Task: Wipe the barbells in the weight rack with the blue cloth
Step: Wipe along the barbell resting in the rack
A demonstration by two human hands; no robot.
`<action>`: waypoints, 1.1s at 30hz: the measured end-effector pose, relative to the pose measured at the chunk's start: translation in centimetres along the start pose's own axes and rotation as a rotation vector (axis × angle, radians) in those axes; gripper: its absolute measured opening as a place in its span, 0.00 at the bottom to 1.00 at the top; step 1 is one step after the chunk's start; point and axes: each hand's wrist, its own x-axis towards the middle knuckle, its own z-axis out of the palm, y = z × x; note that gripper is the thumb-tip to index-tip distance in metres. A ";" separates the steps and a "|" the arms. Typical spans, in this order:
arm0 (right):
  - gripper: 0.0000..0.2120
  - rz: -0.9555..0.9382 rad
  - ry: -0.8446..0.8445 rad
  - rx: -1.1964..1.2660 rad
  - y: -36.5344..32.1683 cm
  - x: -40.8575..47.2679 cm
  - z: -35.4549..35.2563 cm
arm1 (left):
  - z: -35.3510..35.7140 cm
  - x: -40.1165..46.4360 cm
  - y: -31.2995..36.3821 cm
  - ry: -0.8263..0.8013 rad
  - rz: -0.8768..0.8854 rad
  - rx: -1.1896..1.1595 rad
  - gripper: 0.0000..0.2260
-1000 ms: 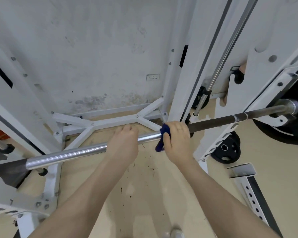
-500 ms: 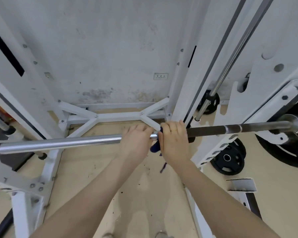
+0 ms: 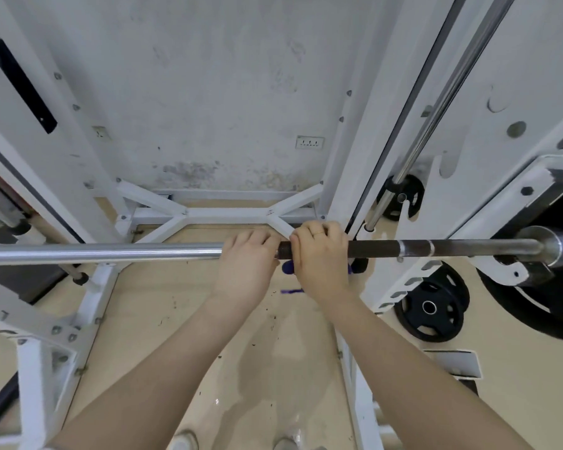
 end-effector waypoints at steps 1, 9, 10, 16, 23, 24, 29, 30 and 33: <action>0.12 -0.056 -0.011 -0.001 1.3 0.0 0.0 | 0.2 0.1 0.0 0.032 -0.004 0.019 0.12; 0.15 0.126 -0.177 0.031 5.1 0.6 -1.8 | 0.9 -0.3 0.6 0.093 -0.078 0.015 0.09; 0.15 0.122 -0.216 0.068 4.4 0.6 -1.8 | 1.1 -0.3 0.8 0.088 -0.084 0.031 0.09; 0.08 -0.055 -0.395 0.088 6.9 1.9 -2.6 | 0.9 -0.1 1.2 0.081 -0.112 0.011 0.12; 0.08 0.206 -0.371 0.057 8.2 1.0 -3.0 | 0.6 0.1 1.2 0.043 -0.145 -0.044 0.11; 0.08 0.144 -0.366 0.027 6.4 1.2 -2.5 | 0.6 0.2 1.1 0.050 -0.148 -0.055 0.12; 0.10 -0.008 -0.043 0.328 -2.2 0.5 -1.0 | 0.3 0.5 0.4 0.066 -0.195 -0.103 0.13; 0.12 -0.024 -0.054 0.321 -2.3 0.4 -1.0 | 0.1 0.6 0.1 0.039 -0.198 -0.118 0.14; 0.12 -0.127 -0.032 0.194 0.4 0.0 -0.5 | -0.5 1.0 -0.9 -0.055 -0.128 -0.157 0.19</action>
